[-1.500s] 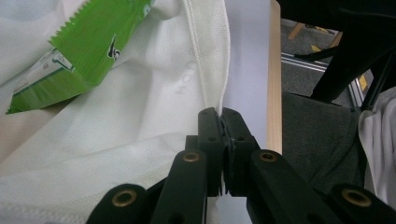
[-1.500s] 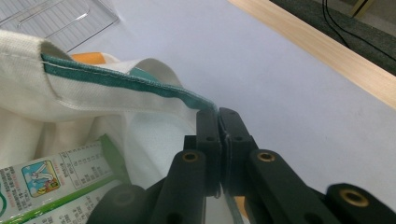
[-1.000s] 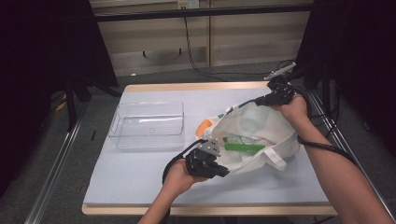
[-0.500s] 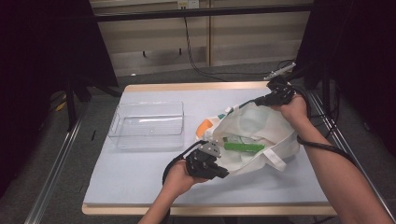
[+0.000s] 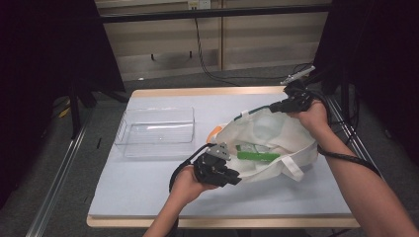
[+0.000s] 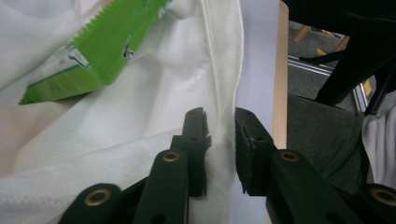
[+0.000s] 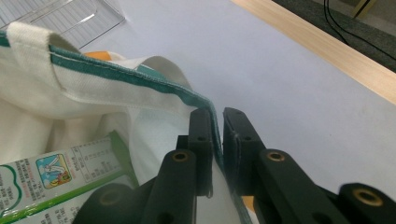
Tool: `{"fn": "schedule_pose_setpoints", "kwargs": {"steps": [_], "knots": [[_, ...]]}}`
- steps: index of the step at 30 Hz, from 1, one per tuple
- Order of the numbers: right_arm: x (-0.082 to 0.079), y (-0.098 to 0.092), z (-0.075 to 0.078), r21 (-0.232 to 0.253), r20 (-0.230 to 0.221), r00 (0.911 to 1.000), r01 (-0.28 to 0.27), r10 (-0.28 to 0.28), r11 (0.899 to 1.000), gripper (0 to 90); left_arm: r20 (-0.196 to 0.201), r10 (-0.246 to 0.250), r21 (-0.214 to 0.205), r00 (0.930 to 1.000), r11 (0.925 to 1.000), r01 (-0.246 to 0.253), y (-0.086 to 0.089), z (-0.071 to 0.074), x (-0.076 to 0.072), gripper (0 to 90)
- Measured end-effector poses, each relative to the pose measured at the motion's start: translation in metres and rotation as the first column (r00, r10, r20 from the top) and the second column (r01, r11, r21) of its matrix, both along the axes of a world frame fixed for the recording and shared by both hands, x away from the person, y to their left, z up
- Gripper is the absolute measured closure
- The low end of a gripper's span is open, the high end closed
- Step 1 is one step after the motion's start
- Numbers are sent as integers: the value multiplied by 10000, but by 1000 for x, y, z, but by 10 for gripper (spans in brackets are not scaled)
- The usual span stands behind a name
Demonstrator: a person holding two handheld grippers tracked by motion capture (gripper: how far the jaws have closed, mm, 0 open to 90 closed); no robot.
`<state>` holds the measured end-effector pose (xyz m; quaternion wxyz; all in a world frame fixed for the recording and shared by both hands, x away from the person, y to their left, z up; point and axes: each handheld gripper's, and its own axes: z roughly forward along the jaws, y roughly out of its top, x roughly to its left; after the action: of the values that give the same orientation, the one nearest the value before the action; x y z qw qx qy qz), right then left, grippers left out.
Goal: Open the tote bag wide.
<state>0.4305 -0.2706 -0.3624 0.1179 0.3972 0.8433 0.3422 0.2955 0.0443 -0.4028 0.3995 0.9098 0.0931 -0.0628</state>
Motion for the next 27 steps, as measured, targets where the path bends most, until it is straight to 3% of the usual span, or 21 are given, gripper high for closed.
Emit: {"fn": "schedule_pose_setpoints", "kwargs": {"steps": [4,8,14,27], "knots": [[-3,0,0,-43,-53,9997,-234,233,9997,754,205,82,6,9998,10000,-83,2,8,3,683],[-7,1,1,-34,-36,9995,-317,317,9995,721,119,298,-58,9995,9995,-298,2,13,6,634],[-13,1,3,145,-88,9991,-422,424,9990,677,162,519,21,9985,9986,-520,2,20,8,603],[-25,1,11,254,-29,9979,-639,640,9976,607,213,882,-279,9959,9958,-876,8,36,15,566]]}}
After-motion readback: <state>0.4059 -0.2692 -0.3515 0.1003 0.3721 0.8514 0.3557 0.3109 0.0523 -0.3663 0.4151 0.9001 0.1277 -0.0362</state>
